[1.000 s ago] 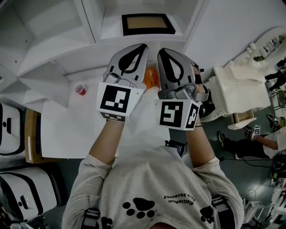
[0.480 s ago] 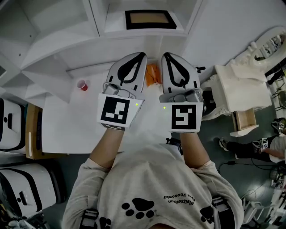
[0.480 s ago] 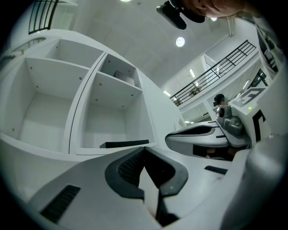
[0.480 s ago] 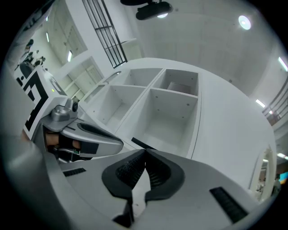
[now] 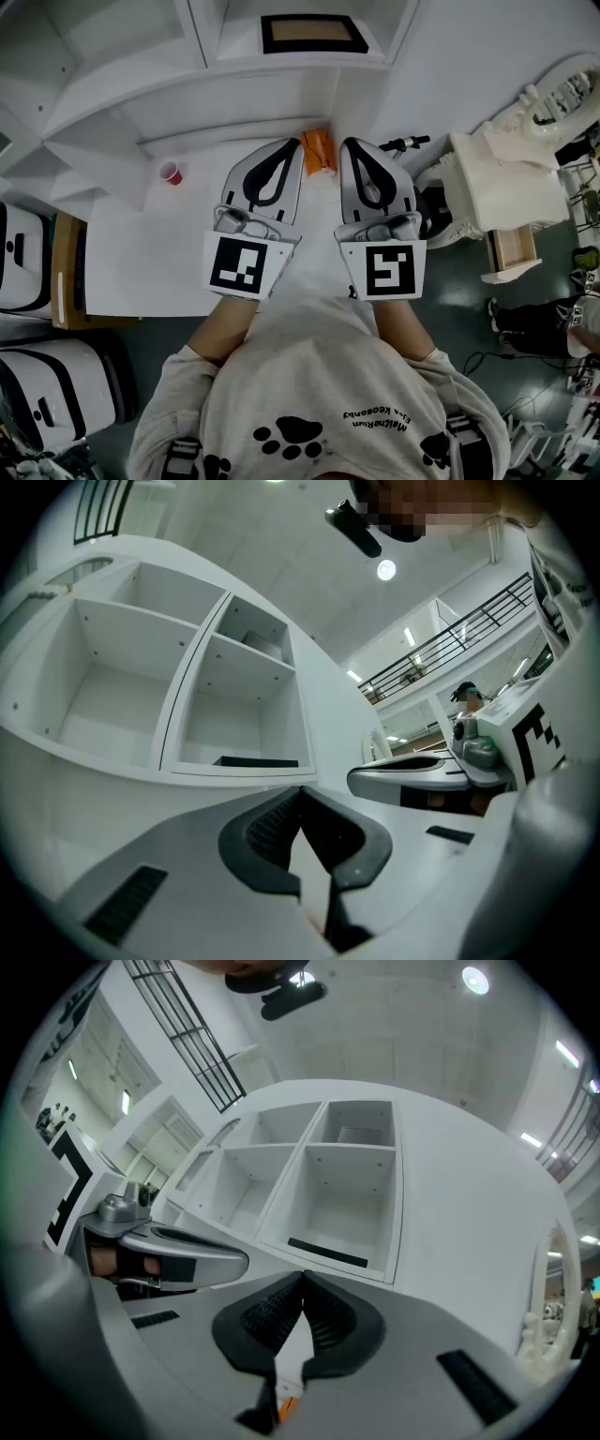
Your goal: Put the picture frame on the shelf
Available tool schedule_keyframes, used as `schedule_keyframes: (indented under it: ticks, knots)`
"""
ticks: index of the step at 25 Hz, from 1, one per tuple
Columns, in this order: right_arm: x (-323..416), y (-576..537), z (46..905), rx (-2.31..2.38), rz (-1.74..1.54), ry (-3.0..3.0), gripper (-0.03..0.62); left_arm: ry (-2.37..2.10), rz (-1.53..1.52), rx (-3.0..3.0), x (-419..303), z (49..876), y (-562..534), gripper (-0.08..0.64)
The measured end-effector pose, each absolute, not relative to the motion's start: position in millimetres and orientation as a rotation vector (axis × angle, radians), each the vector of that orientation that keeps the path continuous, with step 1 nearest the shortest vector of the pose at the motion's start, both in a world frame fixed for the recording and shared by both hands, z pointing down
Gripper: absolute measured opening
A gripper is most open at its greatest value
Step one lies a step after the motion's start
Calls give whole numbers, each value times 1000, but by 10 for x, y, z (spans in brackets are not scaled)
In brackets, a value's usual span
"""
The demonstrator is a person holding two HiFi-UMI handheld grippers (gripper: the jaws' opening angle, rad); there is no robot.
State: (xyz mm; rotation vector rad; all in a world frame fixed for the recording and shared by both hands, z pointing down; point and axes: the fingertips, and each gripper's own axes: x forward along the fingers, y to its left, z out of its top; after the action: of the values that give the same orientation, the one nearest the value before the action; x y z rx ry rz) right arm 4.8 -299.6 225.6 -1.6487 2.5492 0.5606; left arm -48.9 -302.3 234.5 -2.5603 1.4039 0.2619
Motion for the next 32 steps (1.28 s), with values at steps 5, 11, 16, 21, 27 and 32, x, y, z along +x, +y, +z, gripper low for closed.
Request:
schedule_keyframes:
  ticks: [5,11,16,21,27,32]
  knots:
    - [118,-2864,2383,-1660,511,2545,32,1432,152,-2600,-544,2628,-2925,20]
    - [87,-2717,2607,-1652,469,2571,32,1464,115,-2658,-527,2894,-2794,20]
    - [124,-2670,2803,-1662,467,2599,32,1473,71,-2699,-474,3131,-2685,20]
    - [112,-2588,3068,-1632,421,2643,32,1476,62,-2720,-414,3290,-2605,20]
    - [37,-2501,3203,-1564,399,2685,32,1478,26,-2742,-378,3442,-2530,20]
    - [34,-2507,3194,-1513,398,2699,32,1512,66,-2710,-356,3441,-2528,20]
